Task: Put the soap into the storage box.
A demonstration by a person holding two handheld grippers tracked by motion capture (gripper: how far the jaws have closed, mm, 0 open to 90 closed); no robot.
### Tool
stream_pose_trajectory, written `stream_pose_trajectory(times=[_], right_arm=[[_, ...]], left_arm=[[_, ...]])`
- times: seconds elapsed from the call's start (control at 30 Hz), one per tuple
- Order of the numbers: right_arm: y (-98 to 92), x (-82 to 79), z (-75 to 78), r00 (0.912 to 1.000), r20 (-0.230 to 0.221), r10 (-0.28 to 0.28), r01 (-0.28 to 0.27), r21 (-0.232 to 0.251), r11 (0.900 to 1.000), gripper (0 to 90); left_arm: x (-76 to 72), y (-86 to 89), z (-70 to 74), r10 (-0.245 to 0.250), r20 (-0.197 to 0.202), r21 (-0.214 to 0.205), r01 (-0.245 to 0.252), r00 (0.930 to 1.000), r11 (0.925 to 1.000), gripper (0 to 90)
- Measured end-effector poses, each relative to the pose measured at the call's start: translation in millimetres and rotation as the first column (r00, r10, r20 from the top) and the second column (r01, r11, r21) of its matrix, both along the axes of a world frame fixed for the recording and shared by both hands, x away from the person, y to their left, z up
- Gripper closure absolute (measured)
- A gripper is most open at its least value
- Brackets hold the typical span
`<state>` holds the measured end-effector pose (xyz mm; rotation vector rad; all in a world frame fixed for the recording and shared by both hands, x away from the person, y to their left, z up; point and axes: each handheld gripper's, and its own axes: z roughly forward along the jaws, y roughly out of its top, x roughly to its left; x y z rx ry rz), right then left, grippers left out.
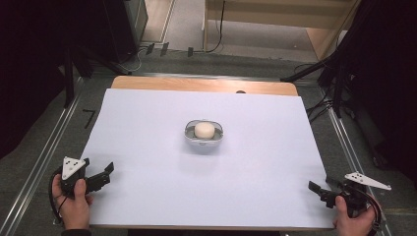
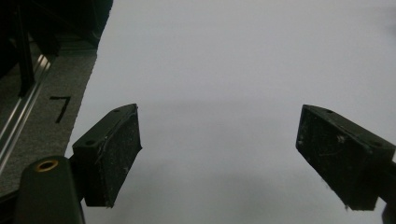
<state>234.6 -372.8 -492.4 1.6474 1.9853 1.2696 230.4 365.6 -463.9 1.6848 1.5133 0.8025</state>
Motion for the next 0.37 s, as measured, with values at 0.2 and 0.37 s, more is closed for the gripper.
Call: stream_pose_trajectory(times=[0.2,0.37], right_arm=[[0.1,0.0,-0.4,1.0,-0.004,-0.005,0.005,0.0,1.0,13.0],[-0.3,0.2,-0.6,1.0,-0.004,-0.003,0.003,0.003,1.0,13.0]], left_arm=[[-0.2,0.0,0.1,0.0,0.0,0.001,0.0,1.0,1.0,14.9],[0.0,0.3,0.1,0.003,-0.002,0.0,-0.003,1.0,1.0,14.9]])
